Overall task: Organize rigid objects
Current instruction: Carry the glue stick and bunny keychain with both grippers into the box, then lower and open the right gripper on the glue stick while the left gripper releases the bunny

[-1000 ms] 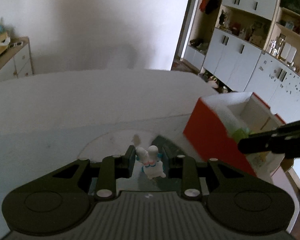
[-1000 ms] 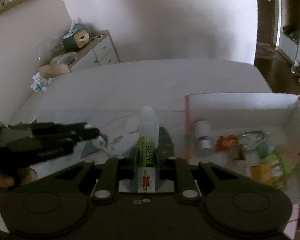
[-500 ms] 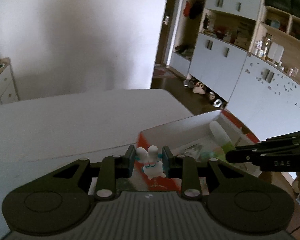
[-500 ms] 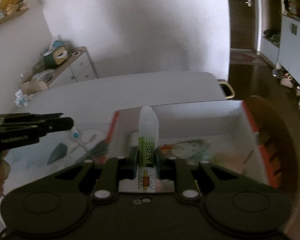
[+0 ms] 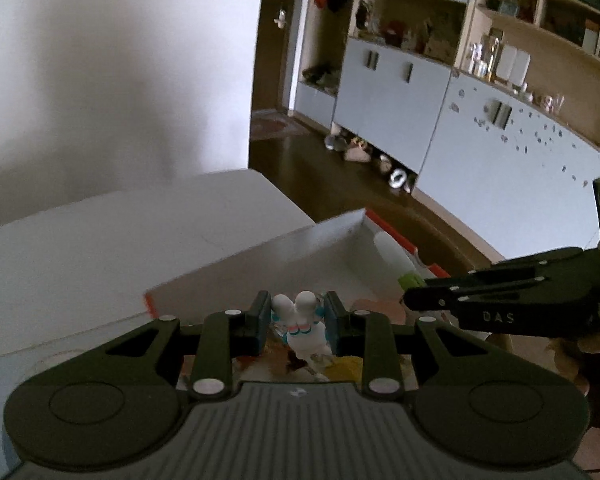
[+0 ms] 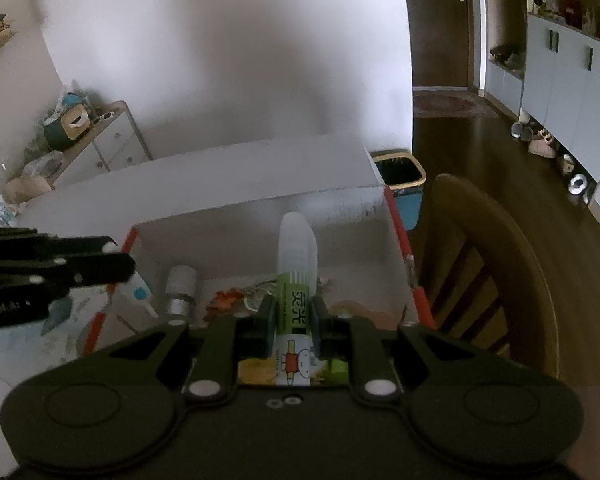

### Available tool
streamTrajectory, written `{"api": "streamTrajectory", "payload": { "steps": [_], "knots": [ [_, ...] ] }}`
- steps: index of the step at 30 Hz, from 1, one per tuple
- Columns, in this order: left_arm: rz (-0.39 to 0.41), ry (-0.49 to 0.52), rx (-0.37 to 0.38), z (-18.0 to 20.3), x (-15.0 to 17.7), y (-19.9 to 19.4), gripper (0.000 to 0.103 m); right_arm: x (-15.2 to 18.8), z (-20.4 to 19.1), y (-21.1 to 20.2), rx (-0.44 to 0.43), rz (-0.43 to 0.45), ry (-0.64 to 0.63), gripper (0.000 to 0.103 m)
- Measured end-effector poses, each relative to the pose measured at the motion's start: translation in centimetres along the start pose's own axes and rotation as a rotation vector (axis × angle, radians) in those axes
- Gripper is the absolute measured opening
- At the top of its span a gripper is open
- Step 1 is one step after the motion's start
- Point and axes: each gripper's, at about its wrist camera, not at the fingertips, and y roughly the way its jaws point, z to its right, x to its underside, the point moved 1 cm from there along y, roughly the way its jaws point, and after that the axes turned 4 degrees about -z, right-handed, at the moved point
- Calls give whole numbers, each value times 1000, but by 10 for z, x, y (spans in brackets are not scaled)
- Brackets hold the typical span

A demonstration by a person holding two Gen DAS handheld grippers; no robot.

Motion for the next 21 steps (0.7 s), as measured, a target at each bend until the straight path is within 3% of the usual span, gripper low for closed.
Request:
{"api": "streamTrajectory", "payload": {
  "steps": [21],
  "knots": [
    [-216, 54, -69, 3, 44, 62, 28, 11, 10, 46, 13, -121, -56, 16]
  ]
}}
